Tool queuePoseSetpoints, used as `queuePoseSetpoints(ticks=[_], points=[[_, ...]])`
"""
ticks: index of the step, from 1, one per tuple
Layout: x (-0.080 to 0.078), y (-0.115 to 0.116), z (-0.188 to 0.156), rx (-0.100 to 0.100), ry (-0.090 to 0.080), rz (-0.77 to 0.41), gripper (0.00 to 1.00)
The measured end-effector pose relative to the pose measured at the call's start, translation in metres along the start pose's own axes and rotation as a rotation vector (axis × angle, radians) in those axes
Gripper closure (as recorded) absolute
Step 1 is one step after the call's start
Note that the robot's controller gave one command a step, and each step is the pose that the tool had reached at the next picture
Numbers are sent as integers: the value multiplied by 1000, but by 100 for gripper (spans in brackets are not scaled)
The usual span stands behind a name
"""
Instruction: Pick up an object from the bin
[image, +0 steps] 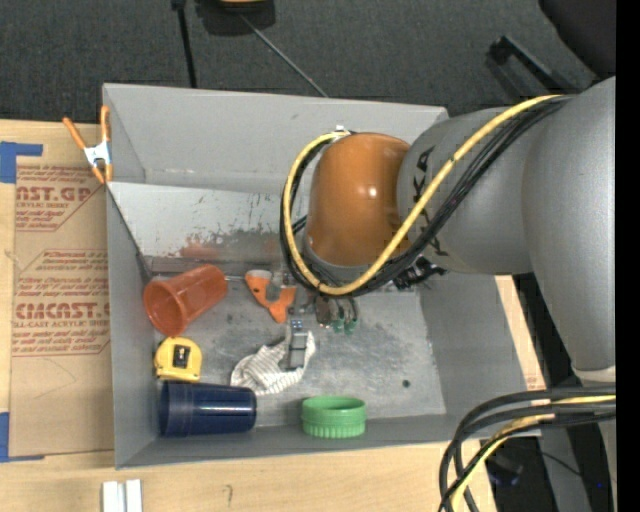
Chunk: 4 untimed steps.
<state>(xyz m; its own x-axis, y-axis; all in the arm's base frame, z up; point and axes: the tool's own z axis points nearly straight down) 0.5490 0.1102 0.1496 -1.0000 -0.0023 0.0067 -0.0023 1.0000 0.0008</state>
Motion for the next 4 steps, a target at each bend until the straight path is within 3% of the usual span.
queuePoseSetpoints(ticks=[1,2,3,4], points=[[-2,-1,-4,-1,-8,1,0],[29,-17,66,0,-11,-86,0],[36,-19,94,1,-8,-153,0],[34,-24,56,0,-6,-17,0]])
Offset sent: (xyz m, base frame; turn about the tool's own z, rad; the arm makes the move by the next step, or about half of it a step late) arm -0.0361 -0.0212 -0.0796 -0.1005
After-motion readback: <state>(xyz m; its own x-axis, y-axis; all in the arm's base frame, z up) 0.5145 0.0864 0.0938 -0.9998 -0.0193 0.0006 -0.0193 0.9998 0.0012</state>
